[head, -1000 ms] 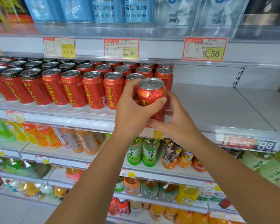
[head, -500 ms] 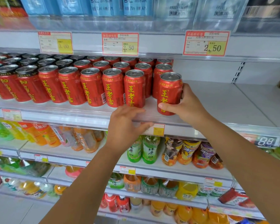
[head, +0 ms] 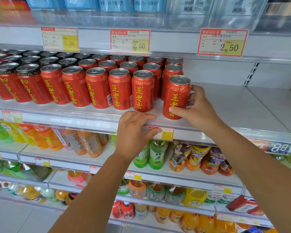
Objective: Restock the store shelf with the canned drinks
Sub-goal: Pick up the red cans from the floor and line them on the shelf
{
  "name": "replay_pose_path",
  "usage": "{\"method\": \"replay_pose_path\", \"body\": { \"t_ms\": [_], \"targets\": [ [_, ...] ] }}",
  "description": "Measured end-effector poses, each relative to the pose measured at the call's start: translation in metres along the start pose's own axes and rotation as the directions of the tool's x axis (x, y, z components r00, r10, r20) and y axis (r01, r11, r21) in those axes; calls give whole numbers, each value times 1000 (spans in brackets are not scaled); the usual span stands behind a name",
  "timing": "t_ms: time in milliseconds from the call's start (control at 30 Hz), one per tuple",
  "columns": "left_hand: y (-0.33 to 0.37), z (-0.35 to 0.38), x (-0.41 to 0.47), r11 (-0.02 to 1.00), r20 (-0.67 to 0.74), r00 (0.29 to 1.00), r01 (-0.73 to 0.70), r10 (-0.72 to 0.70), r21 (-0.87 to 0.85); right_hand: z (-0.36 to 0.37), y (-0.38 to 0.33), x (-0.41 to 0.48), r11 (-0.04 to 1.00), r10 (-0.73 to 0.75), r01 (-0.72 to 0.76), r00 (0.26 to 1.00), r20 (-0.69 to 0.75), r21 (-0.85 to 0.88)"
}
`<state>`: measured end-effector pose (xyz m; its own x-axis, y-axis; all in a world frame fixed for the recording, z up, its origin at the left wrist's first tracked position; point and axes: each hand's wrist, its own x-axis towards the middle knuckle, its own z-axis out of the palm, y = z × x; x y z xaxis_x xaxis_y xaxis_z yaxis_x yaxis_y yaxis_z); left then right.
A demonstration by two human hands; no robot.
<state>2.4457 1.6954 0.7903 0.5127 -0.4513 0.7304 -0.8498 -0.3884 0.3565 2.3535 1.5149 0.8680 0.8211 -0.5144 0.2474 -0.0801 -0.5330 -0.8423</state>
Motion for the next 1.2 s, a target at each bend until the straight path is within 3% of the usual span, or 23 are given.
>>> {"method": "replay_pose_path", "body": {
  "t_ms": [933, 1067, 1200],
  "targets": [
    [-2, 0, 0, 1000, 12, 1000, -23, 23, -5, 21, -6, 7, 992, -46, 42, 999, -25, -122],
    [3, -5, 3, 1000, 26, 1000, 3, -2, -28, 13, -9, -6, 998, -65, 62, 983, -170, -23],
    [32, -9, 0, 991, -92, 995, -48, 36, -125, -9, -8, -44, 986, -119, 152, 934, -337, 74]
  ]
}}
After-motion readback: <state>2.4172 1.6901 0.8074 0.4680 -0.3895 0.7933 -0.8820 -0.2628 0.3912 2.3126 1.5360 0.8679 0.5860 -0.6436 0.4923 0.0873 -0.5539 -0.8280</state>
